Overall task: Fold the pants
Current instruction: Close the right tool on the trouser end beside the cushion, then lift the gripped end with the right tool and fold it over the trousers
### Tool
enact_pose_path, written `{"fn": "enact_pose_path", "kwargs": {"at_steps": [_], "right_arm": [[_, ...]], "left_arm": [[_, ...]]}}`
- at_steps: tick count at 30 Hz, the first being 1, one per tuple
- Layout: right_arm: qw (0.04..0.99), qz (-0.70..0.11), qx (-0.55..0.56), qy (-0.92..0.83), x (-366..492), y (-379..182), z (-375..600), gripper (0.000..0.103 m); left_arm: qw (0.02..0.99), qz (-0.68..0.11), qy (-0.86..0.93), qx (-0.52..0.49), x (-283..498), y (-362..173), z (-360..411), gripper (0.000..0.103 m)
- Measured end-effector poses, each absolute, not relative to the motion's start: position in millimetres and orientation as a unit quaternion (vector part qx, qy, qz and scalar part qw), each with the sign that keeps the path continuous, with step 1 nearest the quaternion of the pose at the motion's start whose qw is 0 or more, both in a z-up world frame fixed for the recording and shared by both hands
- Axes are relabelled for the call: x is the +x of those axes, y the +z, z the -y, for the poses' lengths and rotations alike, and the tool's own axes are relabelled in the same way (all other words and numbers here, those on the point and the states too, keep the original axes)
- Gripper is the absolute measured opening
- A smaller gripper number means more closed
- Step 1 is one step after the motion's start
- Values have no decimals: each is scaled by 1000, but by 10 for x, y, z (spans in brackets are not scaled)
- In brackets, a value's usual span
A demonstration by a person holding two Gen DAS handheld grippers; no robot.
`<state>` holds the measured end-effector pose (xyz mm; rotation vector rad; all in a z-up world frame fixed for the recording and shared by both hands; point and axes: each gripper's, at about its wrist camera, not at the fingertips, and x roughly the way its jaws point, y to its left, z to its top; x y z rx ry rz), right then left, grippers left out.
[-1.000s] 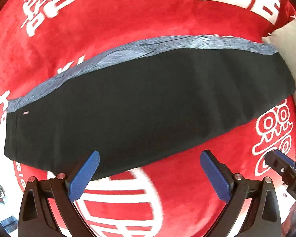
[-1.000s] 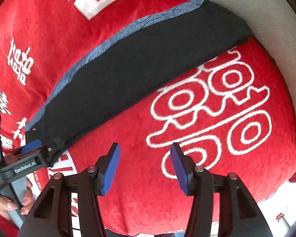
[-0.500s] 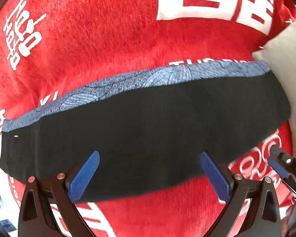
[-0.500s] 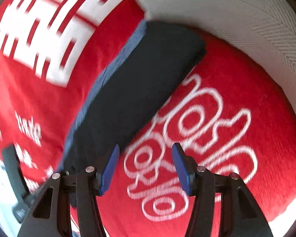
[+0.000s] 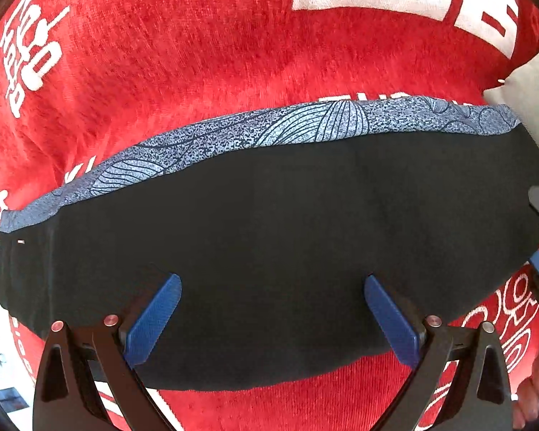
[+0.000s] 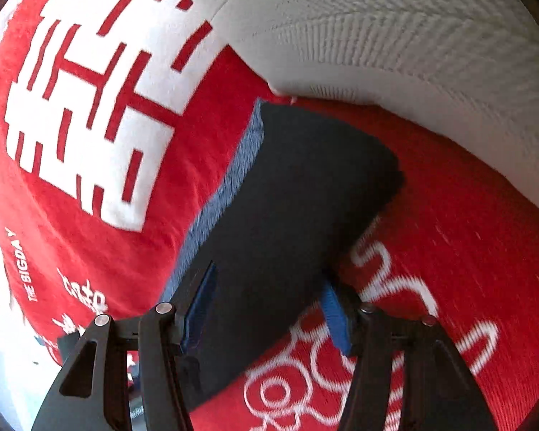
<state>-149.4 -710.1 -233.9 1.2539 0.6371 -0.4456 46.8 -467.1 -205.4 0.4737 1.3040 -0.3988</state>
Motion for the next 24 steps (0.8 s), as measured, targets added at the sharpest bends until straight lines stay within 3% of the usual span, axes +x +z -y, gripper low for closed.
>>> {"fn": "enact_pose_path", "kwargs": {"at_steps": [3,4,5,8,12,16,18,24], "right_arm": [[727,-301,582,-207,-1400,-2344,7170,59],[721,-316,577,-216,-1370,-2338,7189,43],[716,-338,567,-229,-1341,-2328,7206,19],[726,-343,552,-224,-1335,-2230,7201,16],[759,-342,511,-212,-1285,-1948,7122,15],[787,-354,465,-198,-1164,-1732,7014,14],[806,-365,422,-198,-1063,-1617,6914,13],[840,-377,347,-178,-827,-1307,6661,13]], "left_arm": [[755,-588,-183,226,488,-2031,4685,101],[759,-581,-182,230,480,-1988,4700,91],[760,-580,-184,230,455,-1942,4723,81],[759,-583,-210,198,486,-1806,4762,63],[766,-561,-259,179,451,-1710,4916,63],[744,-592,-273,146,447,-2112,4965,63],[764,-559,-282,154,367,-2122,4978,64],[763,-556,-301,134,408,-2156,4900,64]]}}
